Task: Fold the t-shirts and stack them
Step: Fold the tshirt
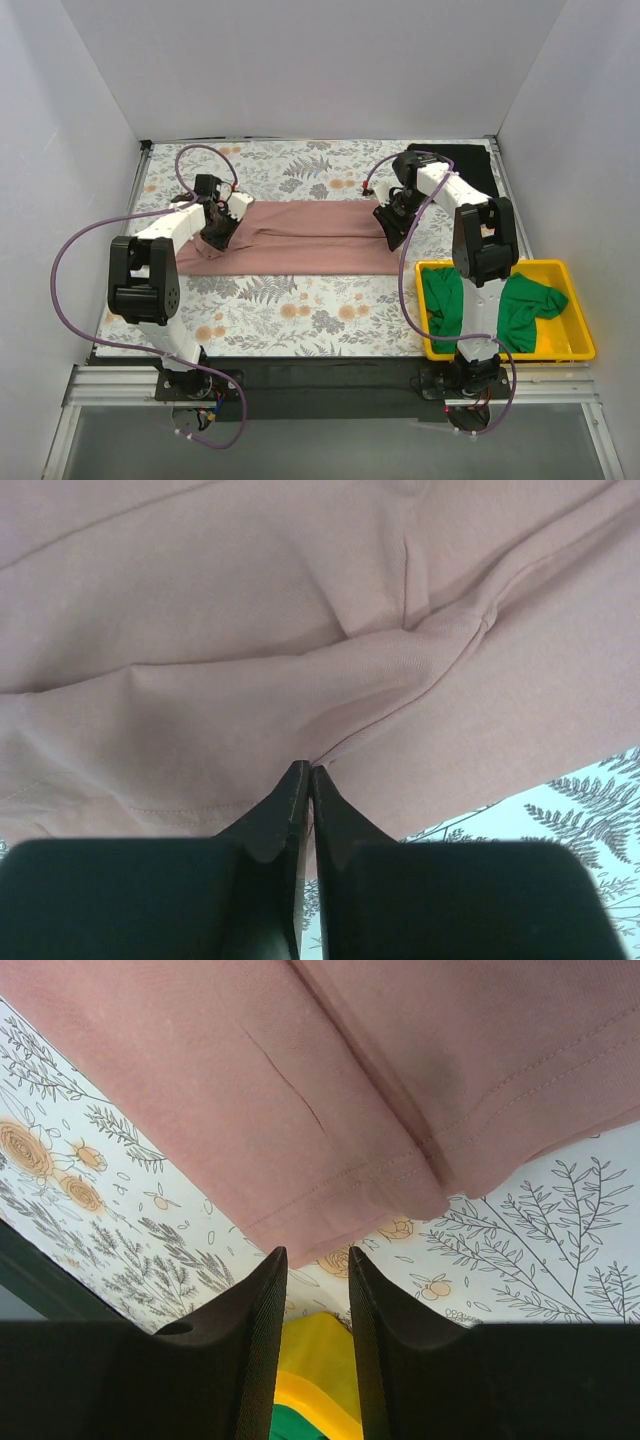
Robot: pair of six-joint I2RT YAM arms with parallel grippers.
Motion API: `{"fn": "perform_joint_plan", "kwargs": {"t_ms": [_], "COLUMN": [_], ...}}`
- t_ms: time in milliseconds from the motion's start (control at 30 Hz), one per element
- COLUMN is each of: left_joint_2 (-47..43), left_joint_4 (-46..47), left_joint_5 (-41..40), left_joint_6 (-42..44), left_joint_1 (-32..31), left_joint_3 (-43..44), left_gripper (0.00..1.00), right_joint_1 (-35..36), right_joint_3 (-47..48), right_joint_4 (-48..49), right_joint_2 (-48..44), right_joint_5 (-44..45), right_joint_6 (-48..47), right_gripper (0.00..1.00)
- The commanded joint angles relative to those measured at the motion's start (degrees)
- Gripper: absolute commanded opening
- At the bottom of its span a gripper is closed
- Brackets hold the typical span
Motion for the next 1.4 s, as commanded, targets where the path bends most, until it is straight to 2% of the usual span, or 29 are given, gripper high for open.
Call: {"fn": "perform_joint_plan", "kwargs": {"t_ms": [0,600,1033,1133,1200,1233,1367], "left_joint_2": [-0.6,5.6,8.5,6.5,4.3,3.4,-2.5], "left_joint_4": [1.3,3.5,-3.1,-4.9,-5.5,-6.0,-6.1], "left_joint_5": [-0.4,0.9,10.0,10.5,10.2,10.2,11.0], "left_joint_6": [-0.8,-10.4,-13.9,-11.5,-9.7,-9.2,-7.8], "left_joint_1": [-0.1,-0.1,-0.9,-0.9,-0.9,-0.9,-0.8], "left_joint_3": [2.7,13.5,14.0,12.2,11.0,9.7,7.1], "left_gripper": [0.00,0.00,0.00,0.09,0.33,0.38,0.41], "right_joint_1": [0.2,0.1,0.1,0.1,0.1,0.1,0.1], "right_joint_3": [0.0,-1.0,-1.4,-1.7,-1.5,-1.5,-0.2], "right_joint_4": [0.1,0.7,0.7,0.7,0.7,0.7,0.6], "right_joint_2": [0.6,0.6,0.5,0.1,0.1,0.0,0.1], "right_joint_5": [-0.8,0.4,0.8,1.1,1.2,1.2,0.4], "right_joint_6": [-0.1,-0.7,-0.9,-1.1,-1.2,-1.2,-0.9], "right_gripper": [0.37,0.37,0.38,0.38,0.38,0.38,0.38]}}
